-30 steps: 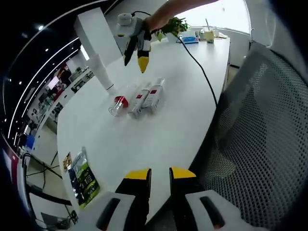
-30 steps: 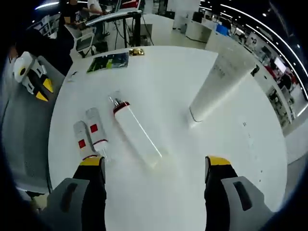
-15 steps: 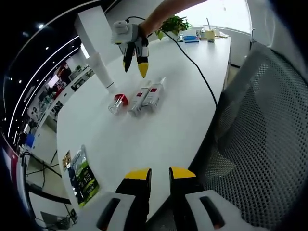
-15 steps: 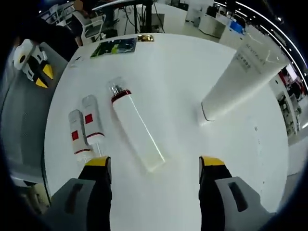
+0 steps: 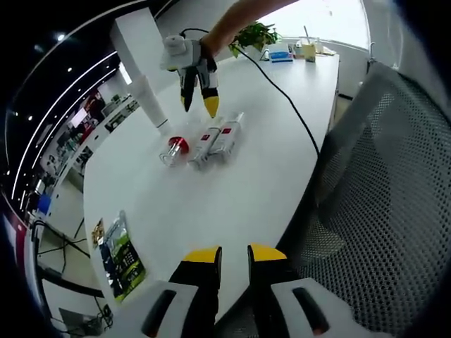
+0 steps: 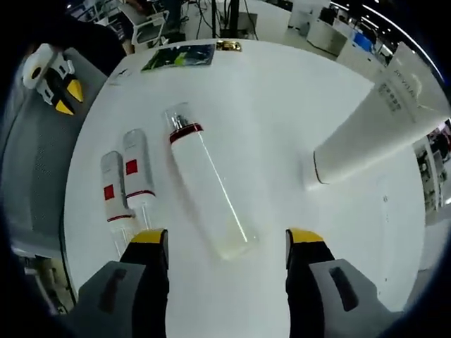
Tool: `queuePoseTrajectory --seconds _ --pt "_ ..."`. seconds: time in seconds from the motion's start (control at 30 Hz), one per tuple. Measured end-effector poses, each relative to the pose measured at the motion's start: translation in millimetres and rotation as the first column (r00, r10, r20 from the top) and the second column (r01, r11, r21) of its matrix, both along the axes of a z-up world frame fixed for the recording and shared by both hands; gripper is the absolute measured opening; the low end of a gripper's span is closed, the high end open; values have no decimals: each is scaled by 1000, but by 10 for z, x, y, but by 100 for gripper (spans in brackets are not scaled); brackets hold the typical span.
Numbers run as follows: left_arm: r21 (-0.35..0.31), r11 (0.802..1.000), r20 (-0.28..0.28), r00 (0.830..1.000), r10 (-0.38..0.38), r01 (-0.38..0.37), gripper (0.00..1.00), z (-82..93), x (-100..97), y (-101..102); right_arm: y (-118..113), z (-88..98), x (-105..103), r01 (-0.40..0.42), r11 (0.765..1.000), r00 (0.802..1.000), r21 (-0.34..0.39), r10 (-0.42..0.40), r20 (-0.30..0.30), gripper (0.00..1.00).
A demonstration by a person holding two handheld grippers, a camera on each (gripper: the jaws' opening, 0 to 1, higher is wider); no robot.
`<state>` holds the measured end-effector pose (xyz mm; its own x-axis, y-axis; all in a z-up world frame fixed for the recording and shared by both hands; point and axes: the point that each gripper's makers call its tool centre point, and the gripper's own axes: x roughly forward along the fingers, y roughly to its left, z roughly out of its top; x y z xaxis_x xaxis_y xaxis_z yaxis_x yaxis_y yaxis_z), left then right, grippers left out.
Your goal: Arrange the skincare products in the storage area until every visible bottle or jar stands upright without overlapping.
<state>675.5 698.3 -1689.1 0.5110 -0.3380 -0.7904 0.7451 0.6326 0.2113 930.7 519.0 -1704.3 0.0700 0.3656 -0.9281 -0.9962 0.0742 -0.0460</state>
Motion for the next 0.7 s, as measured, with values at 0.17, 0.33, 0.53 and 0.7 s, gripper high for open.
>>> queuePoseTrajectory --seconds 0.17,0.33,0.53,0.7 --pt "-1 1000 0 1000 0 0 15 -8 0 -1 5 -2 13 6 1000 1000 6 -6 -3 60" --pt "-1 1000 -1 1000 0 0 15 -11 1 -3 40 -35 0 -19 1000 1000 -13 18 -4 59" --pt "1 1000 -1 1000 2 -2 15 -12 3 -1 213 3 32 -33 999 999 11 33 -2 56" --pt "2 1000 -3 1000 2 -2 15 -13 1 0 368 -41 -11 -62 998 998 11 62 -11 54"
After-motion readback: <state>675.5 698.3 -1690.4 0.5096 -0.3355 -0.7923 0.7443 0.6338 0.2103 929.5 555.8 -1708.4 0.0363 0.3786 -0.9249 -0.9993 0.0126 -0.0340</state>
